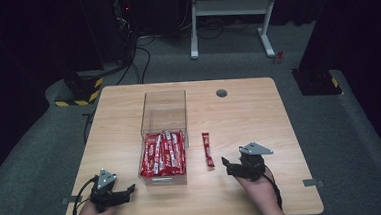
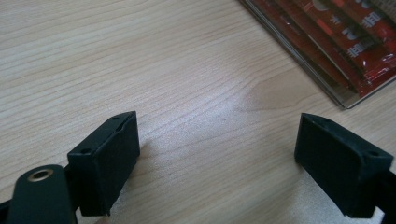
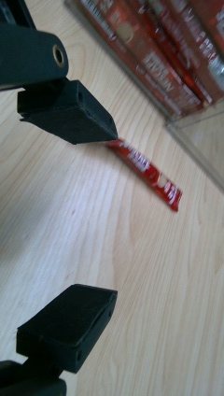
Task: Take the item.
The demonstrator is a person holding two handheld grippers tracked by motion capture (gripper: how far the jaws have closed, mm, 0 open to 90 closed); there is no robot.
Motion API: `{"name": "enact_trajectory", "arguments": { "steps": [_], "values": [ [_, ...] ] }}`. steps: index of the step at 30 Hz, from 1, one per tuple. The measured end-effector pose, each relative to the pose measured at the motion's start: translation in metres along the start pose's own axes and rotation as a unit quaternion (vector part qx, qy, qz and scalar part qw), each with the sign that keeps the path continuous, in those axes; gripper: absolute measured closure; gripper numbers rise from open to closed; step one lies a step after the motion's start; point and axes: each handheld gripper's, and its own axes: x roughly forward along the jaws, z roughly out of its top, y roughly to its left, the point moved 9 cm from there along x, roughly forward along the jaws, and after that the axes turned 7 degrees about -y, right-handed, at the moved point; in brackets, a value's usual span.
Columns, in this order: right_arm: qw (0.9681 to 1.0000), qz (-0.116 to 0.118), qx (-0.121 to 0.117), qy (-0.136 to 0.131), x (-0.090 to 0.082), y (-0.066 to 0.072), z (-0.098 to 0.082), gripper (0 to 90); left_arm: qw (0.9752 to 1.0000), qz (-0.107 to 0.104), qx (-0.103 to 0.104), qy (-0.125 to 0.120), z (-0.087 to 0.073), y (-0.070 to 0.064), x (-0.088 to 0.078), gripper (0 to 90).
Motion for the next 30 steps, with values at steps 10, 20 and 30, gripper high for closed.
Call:
{"name": "enact_trajectory", "arguments": {
  "steps": [10,20,30],
  "values": [
    [0.9990,-0.042,0.000,0.018,-0.019,-0.036,-0.023,19.8,1.0000,0.001,-0.002,-0.002,0.000,0.000,0.000,14.4],
    [0.9946,-0.089,0.007,0.053,-0.036,-0.069,-0.054,19.3,1.0000,0.002,0.000,-0.002,0.000,-0.001,0.000,14.4],
    [0.9931,-0.088,0.017,0.076,-0.040,-0.078,-0.067,14.6,1.0000,0.003,0.000,-0.002,0.000,-0.001,0.000,14.5]
  ]
}}
